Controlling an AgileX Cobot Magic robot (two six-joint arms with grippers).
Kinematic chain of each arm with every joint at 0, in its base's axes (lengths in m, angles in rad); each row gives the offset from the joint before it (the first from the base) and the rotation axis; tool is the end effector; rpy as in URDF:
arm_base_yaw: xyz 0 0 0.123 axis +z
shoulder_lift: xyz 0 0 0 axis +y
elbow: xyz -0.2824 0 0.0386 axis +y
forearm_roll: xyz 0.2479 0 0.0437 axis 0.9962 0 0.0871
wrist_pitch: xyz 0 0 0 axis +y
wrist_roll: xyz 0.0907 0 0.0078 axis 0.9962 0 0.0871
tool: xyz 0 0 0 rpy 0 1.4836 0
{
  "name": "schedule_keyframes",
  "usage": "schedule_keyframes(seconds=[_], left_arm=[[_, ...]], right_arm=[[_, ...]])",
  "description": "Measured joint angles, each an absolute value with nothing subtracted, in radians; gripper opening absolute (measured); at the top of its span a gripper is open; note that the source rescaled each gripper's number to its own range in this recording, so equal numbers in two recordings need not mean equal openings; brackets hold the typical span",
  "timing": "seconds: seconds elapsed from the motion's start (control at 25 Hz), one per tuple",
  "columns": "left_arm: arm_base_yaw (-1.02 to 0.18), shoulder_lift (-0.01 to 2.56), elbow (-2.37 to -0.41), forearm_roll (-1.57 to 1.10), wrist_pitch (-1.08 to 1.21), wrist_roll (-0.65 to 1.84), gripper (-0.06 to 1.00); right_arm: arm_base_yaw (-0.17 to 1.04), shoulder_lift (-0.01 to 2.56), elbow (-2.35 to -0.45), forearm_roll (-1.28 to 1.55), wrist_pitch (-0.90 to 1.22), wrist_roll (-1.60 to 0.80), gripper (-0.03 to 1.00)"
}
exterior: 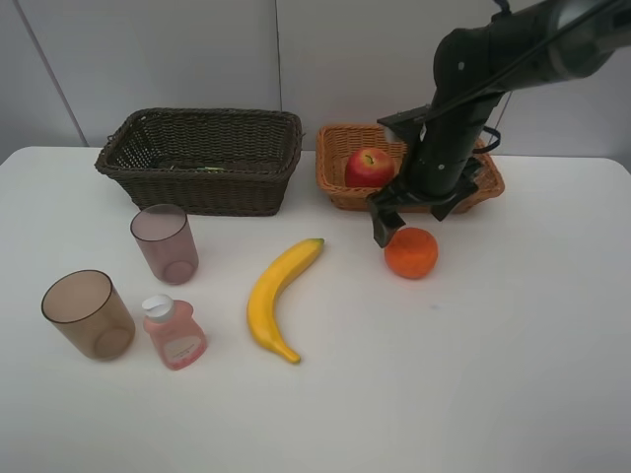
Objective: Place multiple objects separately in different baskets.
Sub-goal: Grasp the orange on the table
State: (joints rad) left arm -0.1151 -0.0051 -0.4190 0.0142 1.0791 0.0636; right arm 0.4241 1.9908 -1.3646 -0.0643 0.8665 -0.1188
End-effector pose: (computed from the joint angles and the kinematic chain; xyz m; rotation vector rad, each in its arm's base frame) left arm 0.0022 0.0009 0.2529 0.1907 2.1300 -0.0129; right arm 0.3589 0.1572 0.1655 -0.8500 2.8458 -0.0396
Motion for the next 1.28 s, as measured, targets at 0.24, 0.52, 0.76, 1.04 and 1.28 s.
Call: schedule_keyframes(seconds=[0.24,0.52,0.76,1.04,1.28], left_arm=[[-0.115,-0.005,-0.419,0.014,1.079,0.064,1.0],[-0.115,-0.005,-0.419,0.014,1.079,0.064,1.0],[-0.115,-0.005,-0.419,0.014,1.079,0.064,1.0],[-0.115,-0.005,-0.419,0.014,1.079,0.064,1.0],[-0.115,-0.005,-0.419,0.014,1.079,0.064,1.0]], right_arm=[[0.422,1.991,-1.343,-0.038,0.826,-0.123,0.98],[0.422,2.028,-1.343,-0.033,0.812,-0.123,0.98],[0.422,2.059,-1.343,-0.032,0.808,-0.123,0.98],[0.422,2.067,-1.343,-0.031,0.807,-0.123,0.98],[0.422,2.067,-1.343,-0.032,0.807,-0.123,0.98]])
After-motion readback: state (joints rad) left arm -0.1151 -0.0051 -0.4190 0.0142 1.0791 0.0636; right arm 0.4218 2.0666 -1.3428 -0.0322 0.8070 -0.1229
